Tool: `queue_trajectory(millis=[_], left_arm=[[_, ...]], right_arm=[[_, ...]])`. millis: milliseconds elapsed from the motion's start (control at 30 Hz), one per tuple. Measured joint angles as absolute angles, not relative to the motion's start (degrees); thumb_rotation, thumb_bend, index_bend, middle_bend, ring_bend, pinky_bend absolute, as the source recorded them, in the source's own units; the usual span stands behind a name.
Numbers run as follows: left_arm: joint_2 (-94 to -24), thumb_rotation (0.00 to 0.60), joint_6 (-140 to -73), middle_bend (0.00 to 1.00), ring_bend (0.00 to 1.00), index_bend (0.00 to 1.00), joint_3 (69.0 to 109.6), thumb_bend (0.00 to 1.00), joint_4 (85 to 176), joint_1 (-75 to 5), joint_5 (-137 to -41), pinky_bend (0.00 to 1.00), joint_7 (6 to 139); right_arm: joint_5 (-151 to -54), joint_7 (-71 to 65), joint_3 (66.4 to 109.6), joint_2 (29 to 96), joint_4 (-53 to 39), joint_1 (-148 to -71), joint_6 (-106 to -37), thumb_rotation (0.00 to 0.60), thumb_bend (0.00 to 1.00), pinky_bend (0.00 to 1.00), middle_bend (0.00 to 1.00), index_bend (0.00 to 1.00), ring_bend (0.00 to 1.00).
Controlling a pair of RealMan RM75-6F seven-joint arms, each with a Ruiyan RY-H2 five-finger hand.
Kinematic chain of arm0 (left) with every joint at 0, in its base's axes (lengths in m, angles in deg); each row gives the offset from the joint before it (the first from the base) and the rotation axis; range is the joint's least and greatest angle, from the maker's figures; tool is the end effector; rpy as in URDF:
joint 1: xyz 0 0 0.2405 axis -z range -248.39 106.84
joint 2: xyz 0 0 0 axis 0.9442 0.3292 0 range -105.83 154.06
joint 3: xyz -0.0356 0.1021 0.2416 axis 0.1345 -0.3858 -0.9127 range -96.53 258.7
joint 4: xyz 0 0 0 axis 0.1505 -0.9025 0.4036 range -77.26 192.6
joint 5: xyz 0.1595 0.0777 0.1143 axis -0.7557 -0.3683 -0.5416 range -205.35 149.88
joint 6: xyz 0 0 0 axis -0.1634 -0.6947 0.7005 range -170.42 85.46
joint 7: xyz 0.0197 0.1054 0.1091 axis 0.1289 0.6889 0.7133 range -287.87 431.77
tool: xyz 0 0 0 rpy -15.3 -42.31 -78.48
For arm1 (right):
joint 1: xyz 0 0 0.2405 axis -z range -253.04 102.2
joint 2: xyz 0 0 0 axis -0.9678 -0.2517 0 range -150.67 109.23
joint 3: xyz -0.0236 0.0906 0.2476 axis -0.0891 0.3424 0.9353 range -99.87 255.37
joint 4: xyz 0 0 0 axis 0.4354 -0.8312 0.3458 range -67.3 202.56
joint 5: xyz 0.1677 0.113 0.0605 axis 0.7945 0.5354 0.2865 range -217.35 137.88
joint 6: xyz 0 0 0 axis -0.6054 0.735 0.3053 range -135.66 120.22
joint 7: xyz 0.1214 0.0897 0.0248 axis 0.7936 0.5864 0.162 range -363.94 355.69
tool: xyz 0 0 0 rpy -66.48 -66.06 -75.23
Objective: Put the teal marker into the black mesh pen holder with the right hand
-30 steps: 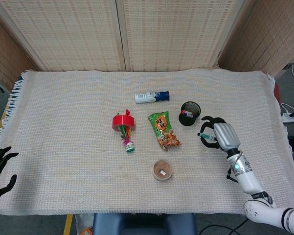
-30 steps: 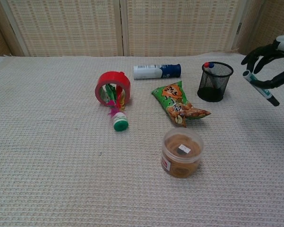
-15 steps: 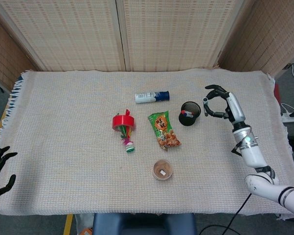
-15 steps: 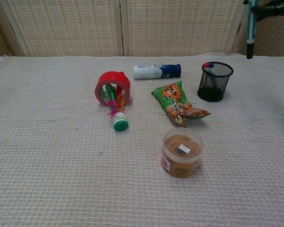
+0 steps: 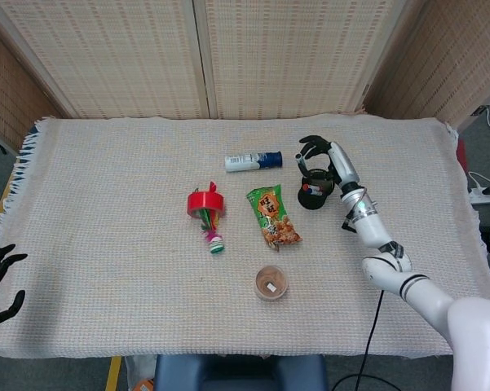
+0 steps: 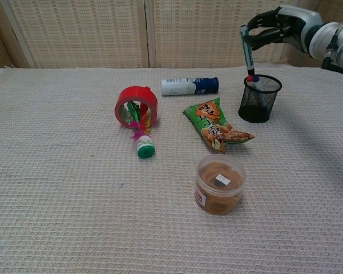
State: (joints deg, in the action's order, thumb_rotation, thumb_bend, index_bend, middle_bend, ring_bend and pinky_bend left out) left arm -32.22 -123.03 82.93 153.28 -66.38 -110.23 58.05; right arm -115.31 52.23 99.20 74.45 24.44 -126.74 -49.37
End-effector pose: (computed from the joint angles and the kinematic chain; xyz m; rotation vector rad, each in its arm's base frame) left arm -0.3330 0.1832 0.1922 -1.2949 -1.1236 -0.9357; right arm -0.1846 -0.4968 0.0403 1.2494 -1.6318 1.5145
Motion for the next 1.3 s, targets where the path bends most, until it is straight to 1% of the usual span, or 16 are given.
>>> queue_trajectory(millis=[167, 367, 433, 533, 633, 733, 833, 1000, 1100, 1200, 1300], left_arm=[[-32.2, 0.600, -123.0, 0.05, 0.00, 0.22, 83.0, 0.40, 152.9, -66.4, -110.0, 0.12, 57.5], [-32.2, 0.600, -123.2, 0.05, 0.00, 0.22, 83.0, 0.40, 153.1, -66.6, -110.1, 0.12, 57.8], [-32.2, 0.600, -123.2, 0.05, 0.00, 0.22, 83.0, 0.40, 153.1, -66.6, -110.1, 0.12, 58.0], [-32.2, 0.600, -123.2, 0.05, 0.00, 0.22, 83.0, 0.40, 153.3, -66.5, -110.1, 0.12, 58.4], [-32.2, 0.600, -123.0, 0.05, 0.00, 0.22, 83.0, 0.40, 153.4, -66.5, -110.0, 0.12, 58.6], [-32.2, 0.600, -122.9, 0.05, 0.00, 0.22, 83.0, 0.40, 153.5, -66.5, -109.7, 0.12, 58.7], [-32.1, 0.600, -122.9, 0.05, 0.00, 0.22, 83.1, 0.40, 153.5, -66.5, -109.6, 0.12, 58.8], [-32.0, 0.600, -122.8, 0.05, 0.00, 0.22, 83.1, 0.40, 153.5, -66.5, -109.5, 0.12, 58.5], [-32.0, 0.600, -122.8, 0.05, 0.00, 0.22, 83.1, 0.40, 153.6, -66.6, -109.5, 0.12, 58.5], [-31.9, 0.600, -122.9, 0.05, 0.00, 0.22, 83.1, 0.40, 153.6, -66.6, -109.7, 0.12, 58.6], [-31.9, 0.600, -123.2, 0.05, 0.00, 0.22, 83.1, 0.40, 153.8, -66.7, -110.0, 0.12, 58.6]], right_arm=[[-117.5, 55.9, 96.4, 77.3, 29.3, -127.2, -49.7, 0.600, 0.29, 0.31, 0.25, 0.67, 0.41], [-118.8, 58.2, 94.0, 77.5, 31.0, -125.3, -51.5, 0.600, 0.32, 0.31, 0.25, 0.67, 0.41], [-119.1, 58.2, 93.3, 77.1, 31.2, -124.6, -52.2, 0.600, 0.33, 0.29, 0.25, 0.66, 0.39], [-119.5, 57.9, 92.6, 76.3, 30.8, -124.0, -52.9, 0.600, 0.33, 0.21, 0.25, 0.62, 0.33], [-119.6, 57.1, 92.2, 75.5, 30.1, -123.9, -52.9, 0.600, 0.33, 0.12, 0.25, 0.56, 0.27], [-119.5, 56.2, 92.0, 75.0, 29.2, -123.9, -52.6, 0.600, 0.33, 0.05, 0.25, 0.51, 0.21], [-119.3, 55.3, 91.9, 74.5, 28.4, -124.0, -52.1, 0.600, 0.33, 0.00, 0.25, 0.49, 0.19], [-118.5, 52.2, 91.9, 74.3, 27.5, -123.8, -52.1, 0.600, 0.33, 0.00, 0.25, 0.49, 0.18], [-118.5, 51.2, 92.1, 73.4, 25.6, -123.5, -53.3, 0.600, 0.33, 0.00, 0.25, 0.48, 0.18], [-118.8, 49.8, 92.3, 71.1, 21.8, -122.9, -55.6, 0.600, 0.32, 0.00, 0.25, 0.46, 0.18], [-119.2, 45.9, 92.6, 67.1, 16.0, -121.8, -58.5, 0.600, 0.29, 0.00, 0.25, 0.45, 0.18]])
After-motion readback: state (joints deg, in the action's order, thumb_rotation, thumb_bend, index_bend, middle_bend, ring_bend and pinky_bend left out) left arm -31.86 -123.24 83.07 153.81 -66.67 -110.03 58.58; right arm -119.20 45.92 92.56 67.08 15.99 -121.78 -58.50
